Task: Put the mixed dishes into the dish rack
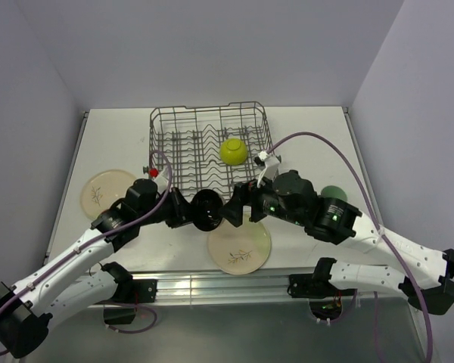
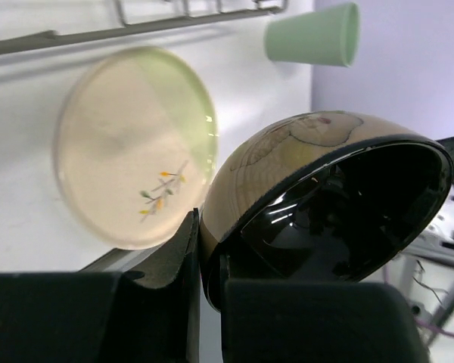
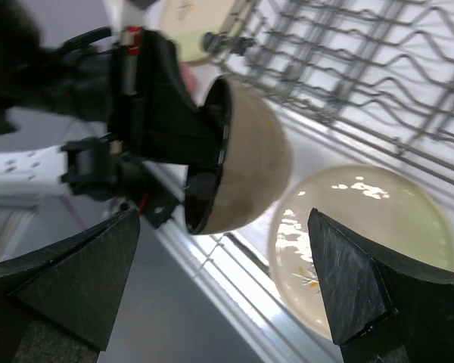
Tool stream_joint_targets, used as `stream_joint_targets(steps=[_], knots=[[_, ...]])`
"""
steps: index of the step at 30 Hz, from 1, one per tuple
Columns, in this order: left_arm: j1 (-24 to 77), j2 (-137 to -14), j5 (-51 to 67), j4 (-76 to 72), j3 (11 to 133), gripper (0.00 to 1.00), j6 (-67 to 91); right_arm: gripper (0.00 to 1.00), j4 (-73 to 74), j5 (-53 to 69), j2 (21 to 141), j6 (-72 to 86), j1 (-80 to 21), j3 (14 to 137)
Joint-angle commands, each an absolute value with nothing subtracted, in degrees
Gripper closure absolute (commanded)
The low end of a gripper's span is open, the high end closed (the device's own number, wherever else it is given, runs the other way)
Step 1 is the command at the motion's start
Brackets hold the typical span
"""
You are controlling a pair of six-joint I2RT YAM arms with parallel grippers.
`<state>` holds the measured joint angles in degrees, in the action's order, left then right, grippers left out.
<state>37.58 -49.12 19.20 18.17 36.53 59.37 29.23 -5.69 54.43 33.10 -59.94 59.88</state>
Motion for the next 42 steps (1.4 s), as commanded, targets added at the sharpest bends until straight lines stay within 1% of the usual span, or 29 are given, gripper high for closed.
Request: stream_joint_targets(steps=[1, 7, 8, 17, 34, 39, 42], knots=[[37.35, -47.99, 26.89, 4.58, 36.39, 1.0, 62.66, 0.0, 22.59, 4.65, 51.43, 32.08, -58.89, 58.36], [37.35, -46.5, 29.97, 0.62, 34.11, 1.0, 65.29, 0.0, 20.13, 10.01, 48.69, 33.31, -57.57, 56.52], [37.35, -45.89, 30.84, -2.17, 33.75, 1.0, 65.74, 0.0, 19.95, 10.37, 48.52, 33.48, -57.39, 56.43], [37.35, -42.37, 31.9, -2.19, 33.93, 1.0, 66.8, 0.0, 16.97, 14.76, 47.28, 34.8, -56.69, 54.14], [37.35, -41.31, 33.57, -5.01, 33.05, 1.0, 68.64, 0.01, 12.57, 16.0, 48.87, 37.26, -56.69, 53.35], [37.35, -40.52, 33.4, -5.18, 33.05, 1.0, 68.38, 0.01, 7.92, 16.44, 49.3, 41.3, -56.69, 51.68], [37.35, -40.34, 33.57, -5.8, 32.78, 1.0, 68.55, 0.03, 5.9, 14.07, 49.83, 44.03, -56.69, 51.07]])
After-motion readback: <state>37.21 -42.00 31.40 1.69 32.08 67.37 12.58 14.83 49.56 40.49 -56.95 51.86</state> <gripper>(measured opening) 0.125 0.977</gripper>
